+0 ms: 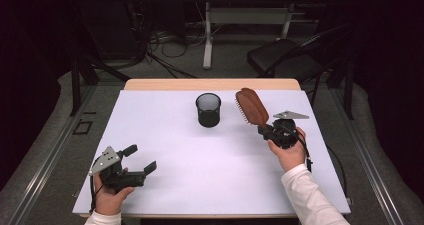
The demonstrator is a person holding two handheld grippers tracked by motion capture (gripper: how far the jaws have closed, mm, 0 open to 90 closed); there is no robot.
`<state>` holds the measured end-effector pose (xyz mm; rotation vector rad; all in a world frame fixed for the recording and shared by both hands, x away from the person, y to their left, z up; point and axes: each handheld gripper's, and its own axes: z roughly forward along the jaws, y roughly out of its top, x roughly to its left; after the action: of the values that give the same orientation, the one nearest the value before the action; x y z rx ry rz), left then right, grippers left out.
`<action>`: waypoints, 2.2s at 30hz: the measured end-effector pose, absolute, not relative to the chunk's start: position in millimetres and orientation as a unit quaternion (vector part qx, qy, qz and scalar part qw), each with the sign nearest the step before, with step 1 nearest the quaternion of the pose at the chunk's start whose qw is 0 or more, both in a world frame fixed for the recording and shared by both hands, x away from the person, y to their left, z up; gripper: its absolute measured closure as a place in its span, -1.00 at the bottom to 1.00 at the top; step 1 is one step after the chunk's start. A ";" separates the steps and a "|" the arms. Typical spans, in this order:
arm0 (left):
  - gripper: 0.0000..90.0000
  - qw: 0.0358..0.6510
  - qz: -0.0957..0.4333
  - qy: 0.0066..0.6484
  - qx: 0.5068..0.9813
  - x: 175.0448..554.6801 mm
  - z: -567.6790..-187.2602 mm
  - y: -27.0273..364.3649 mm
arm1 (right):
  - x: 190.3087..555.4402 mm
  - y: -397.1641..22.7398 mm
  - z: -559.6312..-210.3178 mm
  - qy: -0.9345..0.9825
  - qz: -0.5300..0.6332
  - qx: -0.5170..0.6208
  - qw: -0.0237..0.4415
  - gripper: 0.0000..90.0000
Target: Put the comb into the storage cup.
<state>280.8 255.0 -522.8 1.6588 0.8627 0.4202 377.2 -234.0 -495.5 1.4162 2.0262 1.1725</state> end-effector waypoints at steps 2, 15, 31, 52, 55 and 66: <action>-0.98 0.575 0.179 0.368 0.708 280.7 -522.8 255.0 | 374.9 -233.8 -492.5 0.720 0.427 0.508 0.203 0.59; -0.97 0.574 0.180 0.368 0.709 280.7 -522.9 255.1 | 363.7 -226.4 -478.8 0.712 0.460 0.492 0.199 0.59; -0.97 0.570 0.177 0.367 0.713 280.9 -523.4 253.5 | 346.9 -207.2 -471.7 0.715 0.492 0.459 0.190 0.59; -0.97 0.572 0.163 0.362 0.718 280.6 -518.8 247.7 | 329.7 -203.5 -475.5 0.712 0.516 0.439 0.185 0.59; -0.97 0.571 0.162 0.363 0.719 281.7 -515.4 245.3 | 328.2 -201.1 -476.9 0.714 0.516 0.434 0.186 0.59; -0.97 0.570 0.148 0.366 0.721 291.8 -498.1 235.4 | 324.8 -193.7 -480.3 0.720 0.519 0.424 0.179 0.59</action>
<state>291.8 235.4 -498.1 1.6920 0.8597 0.3463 324.8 -193.7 -480.3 1.1998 2.0355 1.4672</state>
